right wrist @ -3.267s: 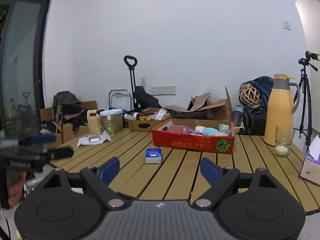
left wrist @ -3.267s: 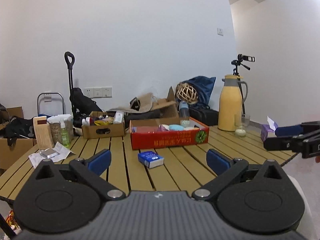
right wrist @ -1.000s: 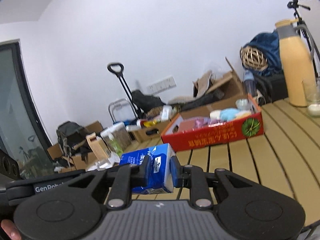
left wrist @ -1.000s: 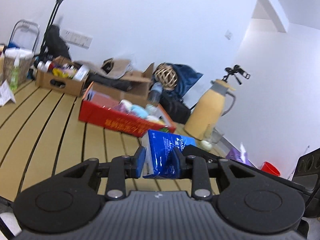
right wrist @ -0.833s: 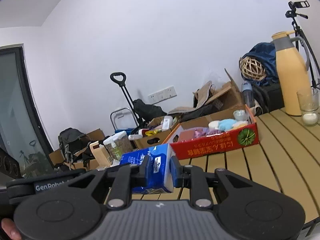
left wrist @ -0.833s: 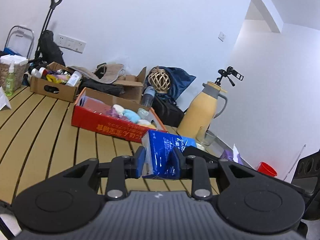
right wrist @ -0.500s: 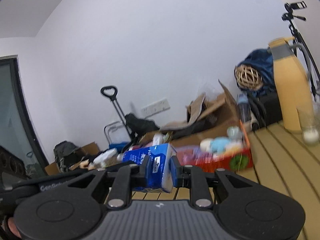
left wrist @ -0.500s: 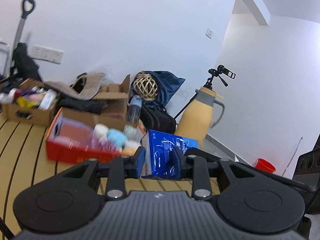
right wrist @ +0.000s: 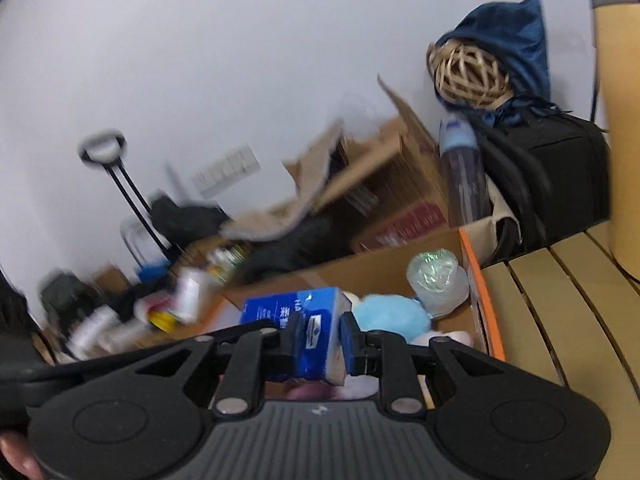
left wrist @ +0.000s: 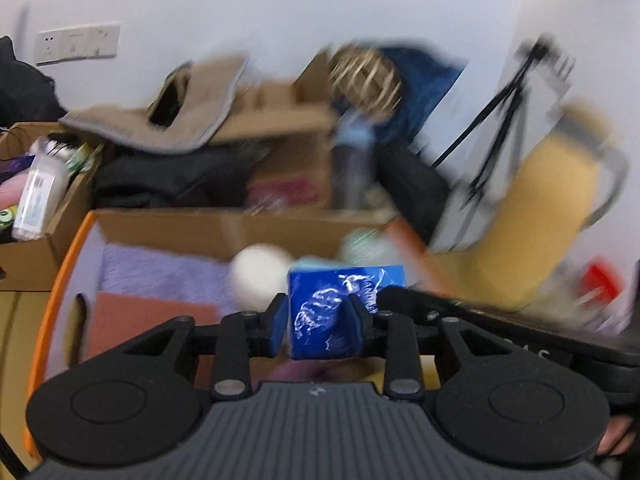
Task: Organize soft objects
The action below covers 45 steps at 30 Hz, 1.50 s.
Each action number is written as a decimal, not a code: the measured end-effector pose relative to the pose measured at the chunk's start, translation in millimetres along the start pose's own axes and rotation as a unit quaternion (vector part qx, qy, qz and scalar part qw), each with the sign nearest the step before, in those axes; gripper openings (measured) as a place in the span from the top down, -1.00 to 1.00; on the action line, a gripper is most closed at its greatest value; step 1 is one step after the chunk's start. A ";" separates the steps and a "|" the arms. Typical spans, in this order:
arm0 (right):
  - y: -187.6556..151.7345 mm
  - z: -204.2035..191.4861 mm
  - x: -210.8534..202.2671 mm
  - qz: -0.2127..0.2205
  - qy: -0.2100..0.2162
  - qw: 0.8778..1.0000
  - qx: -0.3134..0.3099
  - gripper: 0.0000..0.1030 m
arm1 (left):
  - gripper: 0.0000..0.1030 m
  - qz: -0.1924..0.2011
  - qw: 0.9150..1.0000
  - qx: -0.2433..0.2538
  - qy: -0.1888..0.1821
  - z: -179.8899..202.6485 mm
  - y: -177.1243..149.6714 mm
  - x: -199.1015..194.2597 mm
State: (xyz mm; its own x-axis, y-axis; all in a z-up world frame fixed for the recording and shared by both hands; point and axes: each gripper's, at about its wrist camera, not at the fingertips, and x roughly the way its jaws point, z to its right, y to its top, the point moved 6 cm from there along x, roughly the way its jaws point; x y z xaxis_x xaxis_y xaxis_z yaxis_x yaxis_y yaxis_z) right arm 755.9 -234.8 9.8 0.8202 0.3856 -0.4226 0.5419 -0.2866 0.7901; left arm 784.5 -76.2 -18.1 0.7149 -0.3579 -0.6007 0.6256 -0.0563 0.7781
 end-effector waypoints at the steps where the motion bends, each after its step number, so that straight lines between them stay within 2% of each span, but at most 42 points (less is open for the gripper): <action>1: -4.6 -0.6 13.6 -0.016 -0.005 1.000 -0.013 0.69 | 0.46 -0.008 1.000 0.014 0.017 -4.7 -6.5 9.9; 2: -12.7 -1.8 29.9 -0.039 -0.006 0.999 -0.033 0.76 | 0.46 -0.015 0.999 0.022 0.026 -9.3 -13.2 18.6; 4: -25.7 -2.2 45.4 -0.062 -0.016 0.997 -0.054 0.76 | 0.47 -0.032 0.999 0.019 0.029 -19.7 -24.4 28.9; 6: -35.8 -1.4 57.7 -0.082 -0.006 0.995 -0.061 0.78 | 0.44 -0.041 0.999 0.007 0.027 -30.4 -31.3 35.6; 8: -43.2 -1.0 66.9 -0.090 0.004 0.994 -0.067 0.92 | 0.43 -0.044 0.999 0.000 0.021 -37.7 -35.7 37.7; 11: -44.8 -7.1 66.1 -0.092 0.016 0.993 -0.071 0.78 | 0.39 -0.028 0.999 -0.001 0.016 -38.6 -34.2 23.1; 12: -43.5 -7.9 63.7 -0.093 0.022 0.993 -0.067 0.74 | 0.31 -0.022 1.000 0.000 0.013 -38.2 -31.9 16.6; 13: -41.6 -8.3 60.8 -0.095 0.023 0.993 -0.064 0.73 | 0.07 -0.014 1.000 0.004 0.011 -35.2 -28.6 8.2; 14: -38.6 -9.4 56.8 -0.092 0.020 0.993 -0.065 0.70 | -0.03 -0.006 1.000 0.007 0.008 -33.2 -25.6 -1.8; 16: -29.5 -12.5 46.5 -0.086 0.014 0.994 -0.069 0.63 | -0.07 0.009 1.000 0.014 0.008 -30.2 -18.1 -24.8; 20: -11.3 -29.1 4.8 -0.064 0.010 0.994 -0.086 0.57 | -0.08 0.036 0.999 0.028 0.024 -26.2 -7.4 -80.4; 22: -1.0 -35.9 -21.1 -0.049 0.006 0.994 -0.098 0.45 | -0.20 0.051 0.998 0.030 0.032 -24.6 -2.1 -108.1; 24: 9.8 -41.8 -52.8 -0.030 -0.010 0.993 -0.117 0.11 | -0.38 0.068 0.996 0.032 0.045 -25.1 -1.5 -140.6; 26: 20.5 -42.9 -86.4 -0.003 -0.032 0.992 -0.122 -0.11 | -0.57 0.082 0.994 0.036 0.065 -27.3 -4.9 -168.0; 29: 30.2 -41.0 -134.5 0.032 -0.054 0.991 -0.120 -0.29 | -0.79 0.096 0.990 0.033 0.101 -32.9 -16.2 -203.5; 30: 32.6 -40.4 -146.8 0.042 -0.061 0.990 -0.120 -0.46 | -0.92 0.103 0.988 0.030 0.113 -33.9 -21.4 -214.5; 32: 35.5 -39.8 -173.4 0.072 -0.087 0.986 -0.120 -0.75 | -1.00 0.128 0.982 0.027 0.136 -33.9 -29.4 -233.3; 33: 35.2 -40.6 -184.4 0.085 -0.105 0.983 -0.125 -0.83 | -1.00 0.139 0.979 0.030 0.148 -32.2 -32.4 -241.4; 36: 28.3 -45.6 -206.1 0.095 -0.131 0.976 -0.143 -0.86 | -1.00 0.150 0.974 0.029 0.169 -26.6 -41.6 -264.1; 42: 12.2 -66.6 -247.8 0.113 -0.125 0.973 -0.157 -0.89 | -1.00 0.194 0.967 0.027 0.162 -2.7 -52.6 -317.6; 45: -1.7 -75.7 -269.0 0.129 -0.122 0.972 -0.157 -0.91 | -1.00 0.214 0.963 0.025 0.164 8.2 -69.6 -344.4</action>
State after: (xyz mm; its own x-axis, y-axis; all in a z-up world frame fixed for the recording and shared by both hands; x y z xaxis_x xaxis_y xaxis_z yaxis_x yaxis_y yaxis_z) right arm 520.5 -271.7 155.7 0.9608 0.1061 -0.2560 0.2623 -0.0503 0.9637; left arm 492.2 43.3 136.2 0.9692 -0.0448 -0.2420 0.2415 -0.0161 0.9703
